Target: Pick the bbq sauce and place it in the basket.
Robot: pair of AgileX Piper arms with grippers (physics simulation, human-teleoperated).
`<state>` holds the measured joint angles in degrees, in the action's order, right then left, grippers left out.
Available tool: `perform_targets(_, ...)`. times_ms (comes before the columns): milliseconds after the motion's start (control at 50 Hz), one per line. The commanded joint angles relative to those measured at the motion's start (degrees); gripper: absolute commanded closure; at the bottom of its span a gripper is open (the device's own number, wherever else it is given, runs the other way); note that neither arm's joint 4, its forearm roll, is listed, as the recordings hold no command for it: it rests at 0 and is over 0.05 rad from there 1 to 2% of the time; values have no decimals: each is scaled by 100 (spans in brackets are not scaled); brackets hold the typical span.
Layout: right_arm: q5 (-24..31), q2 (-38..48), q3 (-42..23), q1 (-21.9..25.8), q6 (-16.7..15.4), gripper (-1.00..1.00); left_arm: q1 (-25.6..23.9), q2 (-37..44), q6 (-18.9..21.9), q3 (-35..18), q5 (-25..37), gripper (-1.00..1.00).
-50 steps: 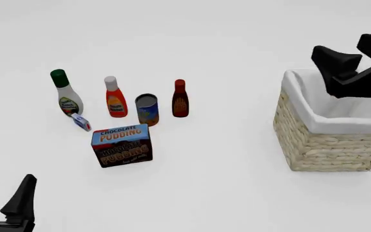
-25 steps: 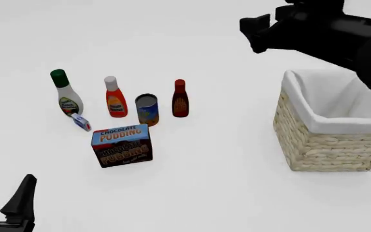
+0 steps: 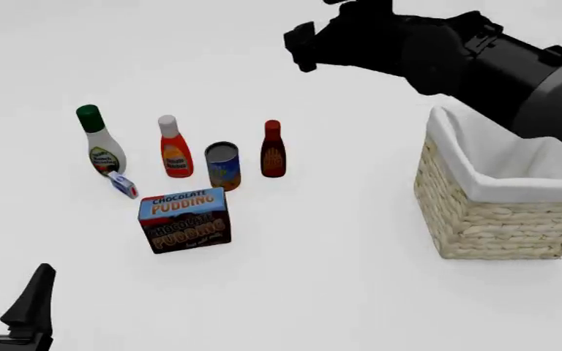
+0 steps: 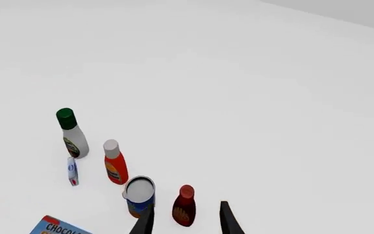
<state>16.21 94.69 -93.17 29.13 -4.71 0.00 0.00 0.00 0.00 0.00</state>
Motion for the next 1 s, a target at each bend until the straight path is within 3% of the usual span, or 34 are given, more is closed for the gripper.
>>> perform_targets(20, 135, 807, -637, 202, 102, -100, 0, 0, 0, 0, 0, -100)
perform_targets(260, 133, 1351, -875, 190, 141, -100, 0, 0, 0, 0, 0, -100)
perform_targets(1000, 602, 3443, -2652, -1, 8, -100, 0, 0, 0, 0, 0, -100)
